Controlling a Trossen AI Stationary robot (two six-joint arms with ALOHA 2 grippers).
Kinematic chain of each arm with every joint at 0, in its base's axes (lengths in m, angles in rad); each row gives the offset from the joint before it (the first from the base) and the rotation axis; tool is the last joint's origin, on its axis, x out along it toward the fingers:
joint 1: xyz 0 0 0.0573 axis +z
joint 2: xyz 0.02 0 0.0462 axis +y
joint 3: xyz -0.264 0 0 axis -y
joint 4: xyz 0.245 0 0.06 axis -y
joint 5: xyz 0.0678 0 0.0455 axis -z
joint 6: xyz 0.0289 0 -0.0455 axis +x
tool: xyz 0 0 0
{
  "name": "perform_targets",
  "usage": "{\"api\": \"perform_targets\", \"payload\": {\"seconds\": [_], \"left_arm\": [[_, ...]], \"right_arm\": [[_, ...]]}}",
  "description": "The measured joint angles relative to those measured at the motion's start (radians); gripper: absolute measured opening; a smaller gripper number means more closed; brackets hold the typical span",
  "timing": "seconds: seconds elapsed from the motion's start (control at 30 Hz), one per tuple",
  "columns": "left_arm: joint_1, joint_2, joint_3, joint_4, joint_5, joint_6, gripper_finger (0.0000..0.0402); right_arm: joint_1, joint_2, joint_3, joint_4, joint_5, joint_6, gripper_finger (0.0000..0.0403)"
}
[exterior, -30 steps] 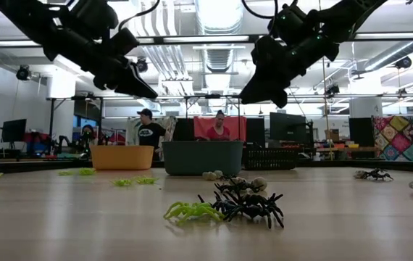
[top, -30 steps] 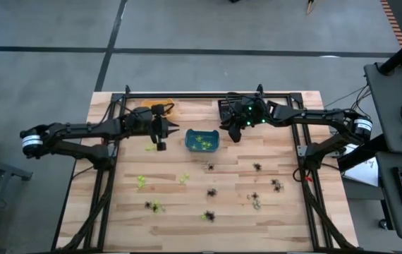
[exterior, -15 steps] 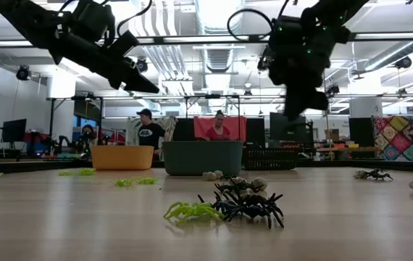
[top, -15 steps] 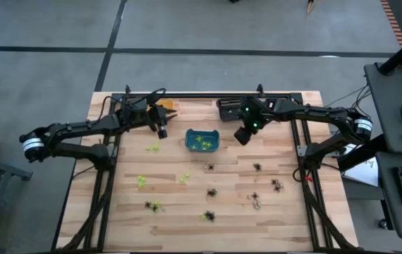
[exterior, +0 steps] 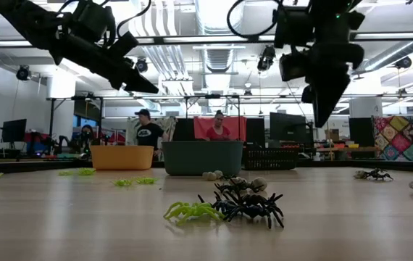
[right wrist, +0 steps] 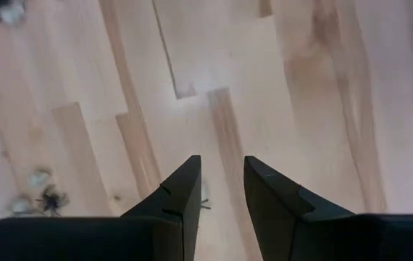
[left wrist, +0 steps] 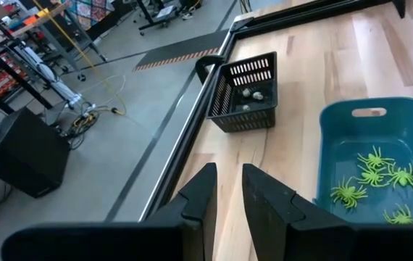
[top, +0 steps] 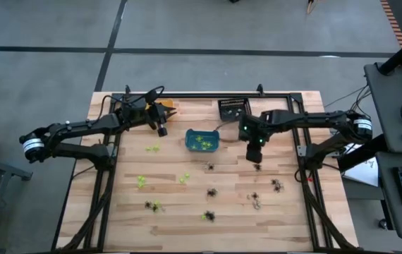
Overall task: Sort Halloween decoration
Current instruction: Put the white skull toy into the black bin
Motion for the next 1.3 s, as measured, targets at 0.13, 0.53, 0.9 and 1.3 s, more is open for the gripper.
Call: {"api": "perform_targets", "payload": {"seconds": [0.13,0.53,0.9,1.3], "left_arm": [[0.0,0.0,0.0,0.0,0.0,-0.012,0.005],[0.0,0.0,0.0,0.0,0.0,-0.05,0.005],[0.0,0.0,0.0,0.0,0.001,-0.123,0.005],[0.0,0.0,0.0,0.0,0.001,-0.143,0.005]], "right_arm": [[0.082,0.0,-0.003,0.0,0.06,0.046,0.0095],[0.231,0.0,-0.087,0.003,0.129,0.181,0.0095],[0.246,0.0,-0.17,0.043,0.174,0.217,0.0095],[0.246,0.049,-0.222,0.15,0.192,0.186,0.0096]]}}
